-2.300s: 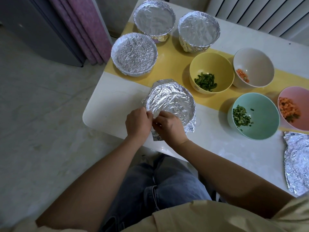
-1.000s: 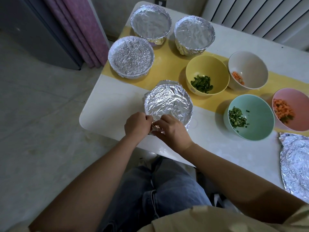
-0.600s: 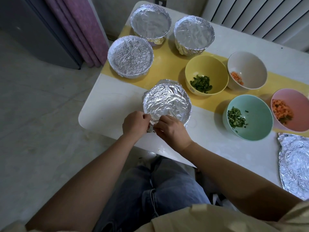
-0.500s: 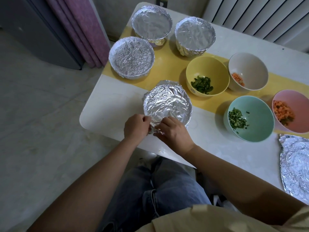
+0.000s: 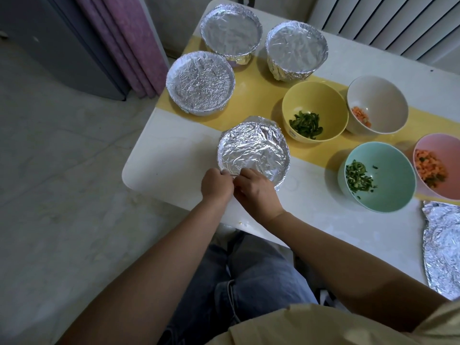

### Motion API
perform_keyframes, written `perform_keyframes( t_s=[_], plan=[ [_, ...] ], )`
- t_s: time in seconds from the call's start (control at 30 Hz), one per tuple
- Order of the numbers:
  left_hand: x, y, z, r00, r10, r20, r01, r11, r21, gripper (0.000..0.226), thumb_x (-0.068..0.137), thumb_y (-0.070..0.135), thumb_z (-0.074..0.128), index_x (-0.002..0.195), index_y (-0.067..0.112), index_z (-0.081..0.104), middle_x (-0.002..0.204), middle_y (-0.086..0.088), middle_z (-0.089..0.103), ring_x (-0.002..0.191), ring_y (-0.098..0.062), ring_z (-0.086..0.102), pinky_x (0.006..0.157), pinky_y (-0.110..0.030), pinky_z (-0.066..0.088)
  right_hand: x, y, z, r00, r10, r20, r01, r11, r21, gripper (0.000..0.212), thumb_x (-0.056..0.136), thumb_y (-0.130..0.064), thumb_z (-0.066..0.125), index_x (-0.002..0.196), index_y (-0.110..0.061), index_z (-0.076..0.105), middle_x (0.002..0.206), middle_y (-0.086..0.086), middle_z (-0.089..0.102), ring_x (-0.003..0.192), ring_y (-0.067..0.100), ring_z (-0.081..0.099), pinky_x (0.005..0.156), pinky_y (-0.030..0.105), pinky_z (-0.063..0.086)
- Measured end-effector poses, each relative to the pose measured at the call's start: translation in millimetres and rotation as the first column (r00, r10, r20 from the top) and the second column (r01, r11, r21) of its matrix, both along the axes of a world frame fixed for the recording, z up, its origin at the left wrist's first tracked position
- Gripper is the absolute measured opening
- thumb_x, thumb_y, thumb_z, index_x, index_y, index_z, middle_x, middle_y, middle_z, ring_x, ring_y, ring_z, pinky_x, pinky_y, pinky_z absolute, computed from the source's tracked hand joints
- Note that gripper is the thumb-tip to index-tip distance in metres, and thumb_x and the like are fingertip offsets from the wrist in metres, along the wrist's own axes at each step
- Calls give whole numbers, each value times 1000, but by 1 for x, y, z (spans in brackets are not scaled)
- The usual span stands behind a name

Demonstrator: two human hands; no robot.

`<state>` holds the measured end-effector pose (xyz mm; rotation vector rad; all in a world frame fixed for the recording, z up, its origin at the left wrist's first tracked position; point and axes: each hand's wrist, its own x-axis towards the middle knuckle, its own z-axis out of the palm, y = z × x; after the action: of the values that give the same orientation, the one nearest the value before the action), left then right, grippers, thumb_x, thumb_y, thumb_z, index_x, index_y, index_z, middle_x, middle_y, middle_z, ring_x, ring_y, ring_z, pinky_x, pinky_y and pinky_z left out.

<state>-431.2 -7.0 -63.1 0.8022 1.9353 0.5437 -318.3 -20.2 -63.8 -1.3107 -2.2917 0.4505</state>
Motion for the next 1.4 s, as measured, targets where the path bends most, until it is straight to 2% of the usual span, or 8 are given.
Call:
perform_keyframes(
  t_s=[0.27, 0.4, 0.77, 0.9, 1.03, 1.13, 1.27, 1.4],
  plan=[
    [0, 5, 0, 949, 118, 294, -95, 991, -92, 21, 90, 13, 46, 82, -2, 58, 79, -20, 57, 75, -28, 58, 76, -41, 53, 4, 3, -4, 999, -30, -35, 28, 998, -61, 17, 66, 8, 74, 66, -5, 63, 64, 10, 50, 56, 30, 51, 49, 27, 36],
    [-3, 6, 3, 950, 91, 298, -67, 994, -92, 22, 88, 12, 46, 71, 2, 57, 74, -18, 58, 75, -29, 61, 82, -51, 56, 8, 4, -7, 999, -26, -33, 24, 999, -48, 10, 71, 4, 73, 71, -5, 68, 65, 10, 51, 59, 30, 53, 48, 28, 39],
    [-8, 17, 15, 965, -35, 258, 70, 990, -126, 28, 94, 8, 40, 107, -4, 62, 104, -24, 66, 94, -36, 68, 76, -50, 60, 4, 8, -5, 998, -15, -57, 12, 998, -54, 16, 84, -16, 63, 74, -5, 70, 66, 8, 50, 62, 28, 51, 47, 34, 43],
    [-18, 23, 8, 967, -71, 244, 101, 989, -111, 27, 92, 14, 43, 103, -4, 60, 101, -25, 65, 89, -41, 69, 74, -55, 59, 19, 9, -3, 999, 38, -24, -39, 998, -54, 22, 76, -17, 80, 93, -5, 72, 75, 8, 55, 71, 29, 53, 59, 35, 45],
    [-27, 27, -42, 977, -87, 195, 107, 990, -93, 40, 75, 28, 44, 94, -1, 64, 98, -27, 68, 91, -42, 69, 79, -60, 57, 33, 6, -2, 995, 97, -2, -97, 995, -9, 11, 81, -16, 71, 76, -6, 69, 74, 8, 57, 68, 30, 54, 58, 34, 46],
    [-17, 15, -8, 978, 36, 204, -15, 994, -105, 44, 74, 31, 45, 93, -4, 64, 94, -27, 68, 90, -42, 69, 79, -57, 58, 24, 7, -5, 994, 106, -1, -106, 994, 20, 18, 83, -13, 57, 70, -5, 67, 71, 7, 57, 66, 28, 54, 53, 37, 47],
    [-1, 0, 22, 943, 121, 309, -59, 977, -203, 28, 93, 16, 44, 105, -3, 62, 91, -21, 66, 73, -29, 67, 65, -36, 60, 16, 7, -8, 996, 84, 5, -84, 996, 41, 15, 82, -13, 60, 70, -6, 66, 69, 8, 55, 64, 27, 52, 52, 33, 43],
    [0, 3, 18, 958, 71, 278, -19, 983, -184, 30, 93, 7, 37, 110, 5, 61, 108, -24, 67, 88, -34, 67, 72, -39, 60, 12, 7, -8, 997, 82, -6, -82, 996, 48, 20, 83, -13, 56, 67, -6, 65, 67, 7, 54, 61, 26, 51, 50, 32, 40]
  ],
)
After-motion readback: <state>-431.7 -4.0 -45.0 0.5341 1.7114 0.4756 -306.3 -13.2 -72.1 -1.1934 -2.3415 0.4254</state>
